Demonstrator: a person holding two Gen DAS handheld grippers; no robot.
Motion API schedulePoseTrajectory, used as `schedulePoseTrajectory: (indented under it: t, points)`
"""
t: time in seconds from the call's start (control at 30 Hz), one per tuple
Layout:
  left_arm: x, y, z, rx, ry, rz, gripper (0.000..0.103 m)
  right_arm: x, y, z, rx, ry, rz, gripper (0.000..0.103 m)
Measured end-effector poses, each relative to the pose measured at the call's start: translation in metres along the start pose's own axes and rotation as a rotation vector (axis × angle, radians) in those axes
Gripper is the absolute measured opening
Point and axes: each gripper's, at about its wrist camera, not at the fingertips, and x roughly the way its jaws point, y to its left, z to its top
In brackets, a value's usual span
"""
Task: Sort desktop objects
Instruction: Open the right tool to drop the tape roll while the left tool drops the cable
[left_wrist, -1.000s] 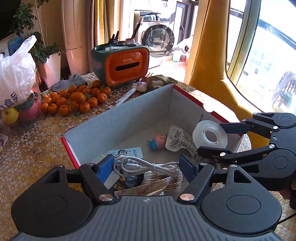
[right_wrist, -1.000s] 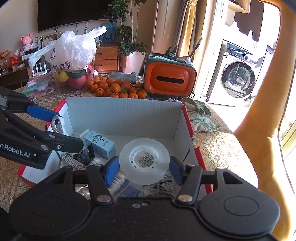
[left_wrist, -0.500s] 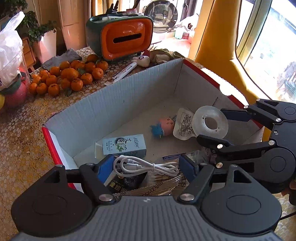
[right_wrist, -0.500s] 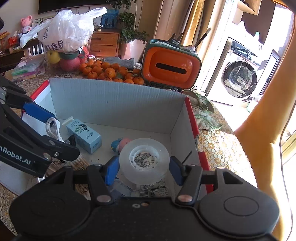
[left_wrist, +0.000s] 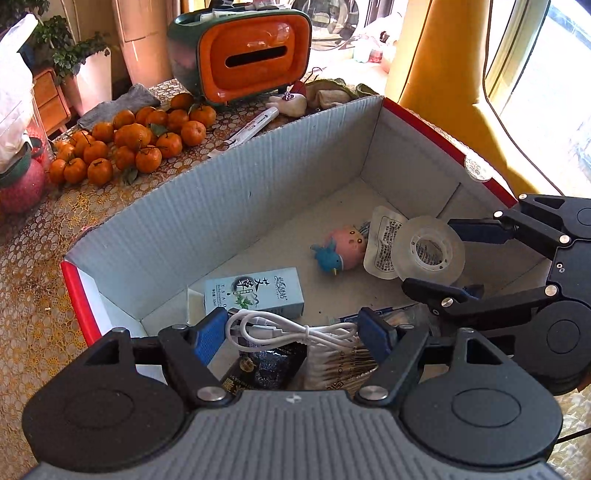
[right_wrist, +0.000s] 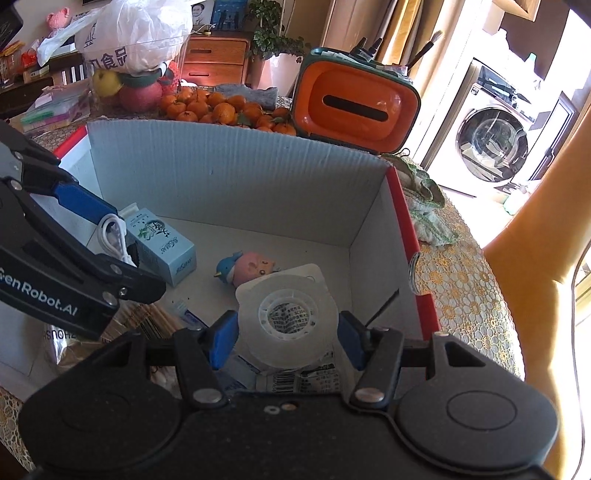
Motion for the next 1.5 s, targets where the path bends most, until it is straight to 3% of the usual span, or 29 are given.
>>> schedulePoseTrajectory:
  t: [0.83, 1.13, 1.5]
  points:
    - [0.023, 0.002, 0.004, -0.019, 0.093, 0.000, 0.077, 0.010, 0.004, 0.006, -0.060, 0.089, 0.026, 0.058]
    - [0.023, 0.000, 0.004, -0.010, 0.106, 0.014, 0.077, 0.003, 0.004, 0.005, -0.067, 0.072, 0.034, 0.072]
    - [-0.003, -0.006, 0.004, -0.002, 0.064, 0.026, 0.078, -0.023, 0.006, 0.004, -0.054, 0.036, 0.047, 0.075]
